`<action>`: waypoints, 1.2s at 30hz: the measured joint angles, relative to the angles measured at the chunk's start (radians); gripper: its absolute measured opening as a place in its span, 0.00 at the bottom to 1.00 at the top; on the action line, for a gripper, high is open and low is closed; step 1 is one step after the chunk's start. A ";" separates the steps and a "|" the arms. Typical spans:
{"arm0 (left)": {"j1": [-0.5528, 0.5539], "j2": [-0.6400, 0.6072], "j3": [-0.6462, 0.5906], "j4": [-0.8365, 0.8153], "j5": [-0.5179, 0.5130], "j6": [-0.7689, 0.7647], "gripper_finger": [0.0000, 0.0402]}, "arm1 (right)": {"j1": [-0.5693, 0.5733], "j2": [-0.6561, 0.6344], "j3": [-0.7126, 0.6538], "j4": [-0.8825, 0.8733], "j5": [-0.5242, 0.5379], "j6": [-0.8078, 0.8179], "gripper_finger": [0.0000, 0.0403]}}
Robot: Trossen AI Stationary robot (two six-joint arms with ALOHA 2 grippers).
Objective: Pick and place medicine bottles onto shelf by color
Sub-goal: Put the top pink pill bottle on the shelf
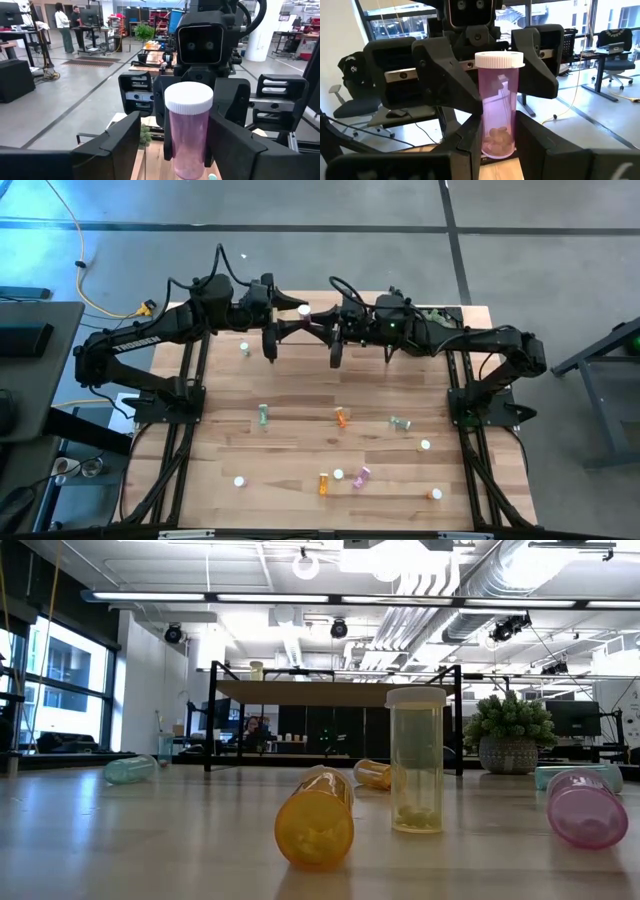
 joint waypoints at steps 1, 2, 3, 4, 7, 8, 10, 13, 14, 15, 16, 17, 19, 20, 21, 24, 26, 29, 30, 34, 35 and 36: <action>0.000 0.000 0.000 0.000 -0.003 0.000 0.50 | 0.000 0.001 0.000 -0.001 0.001 0.000 0.21; 0.000 0.000 0.000 0.000 -0.007 0.000 0.49 | 0.000 0.001 0.000 -0.001 0.001 0.000 0.21; 0.000 0.000 0.000 0.000 -0.011 -0.001 0.47 | 0.000 0.001 0.000 -0.001 0.001 0.000 0.21; 0.000 0.000 0.000 0.001 -0.011 -0.001 0.46 | 0.000 0.001 0.000 -0.001 0.001 0.000 0.21; 0.000 0.000 0.000 0.000 -0.011 -0.016 0.40 | -0.001 0.001 0.000 0.000 0.003 0.000 0.21; 0.000 0.000 0.000 0.000 -0.011 -0.018 0.38 | -0.001 0.001 0.000 -0.001 0.005 0.000 0.21; 0.000 0.000 0.000 0.000 -0.011 -0.017 0.34 | -0.004 0.001 0.000 -0.001 0.004 0.000 0.21; 0.000 0.000 0.000 0.000 -0.011 -0.017 0.31 | -0.005 0.001 0.000 -0.001 0.005 0.000 0.21; 0.000 0.000 0.000 0.000 -0.011 -0.017 0.30 | -0.005 0.001 0.000 -0.001 0.005 0.000 0.21; 0.000 0.000 0.000 0.000 -0.011 -0.018 0.29 | -0.005 0.001 0.000 -0.001 0.005 0.000 0.21; 0.000 0.000 0.000 0.000 -0.011 -0.017 0.28 | -0.005 0.001 0.000 -0.001 0.004 0.000 0.21; 0.000 0.000 0.000 0.000 -0.011 -0.018 0.28 | -0.005 0.001 -0.001 -0.001 0.004 0.000 0.21; 0.000 0.000 0.000 0.000 -0.011 -0.018 0.27 | -0.005 0.001 -0.001 -0.001 0.004 0.000 0.21; 0.000 0.000 0.000 0.000 -0.011 -0.018 0.27 | -0.005 0.001 -0.001 -0.001 0.004 0.000 0.21; 0.000 0.000 0.000 0.000 -0.011 -0.018 0.27 | -0.005 0.001 -0.001 -0.001 0.004 0.000 0.21; 0.000 0.000 0.000 0.000 -0.012 -0.018 0.27 | -0.005 0.001 -0.001 -0.001 0.010 0.000 0.21; 0.000 0.001 0.000 -0.001 -0.014 -0.018 0.26 | -0.004 0.001 -0.001 -0.005 0.028 -0.004 0.21; 0.000 0.002 -0.001 -0.005 -0.017 -0.017 0.26 | -0.005 0.001 -0.001 -0.019 0.031 -0.007 0.27; 0.000 0.002 -0.001 -0.005 -0.020 -0.017 0.26 | -0.005 0.001 -0.001 -0.030 0.032 0.001 0.29; 0.001 0.001 -0.001 -0.030 -0.086 0.021 0.26 | -0.023 -0.001 -0.001 -0.115 0.033 0.029 0.39; 0.001 0.001 -0.001 -0.041 -0.106 0.026 0.26 | -0.031 -0.001 -0.001 -0.142 0.032 0.035 0.41; 0.001 0.001 -0.001 -0.051 -0.120 0.028 0.26 | -0.039 -0.001 -0.001 -0.171 0.031 0.037 0.42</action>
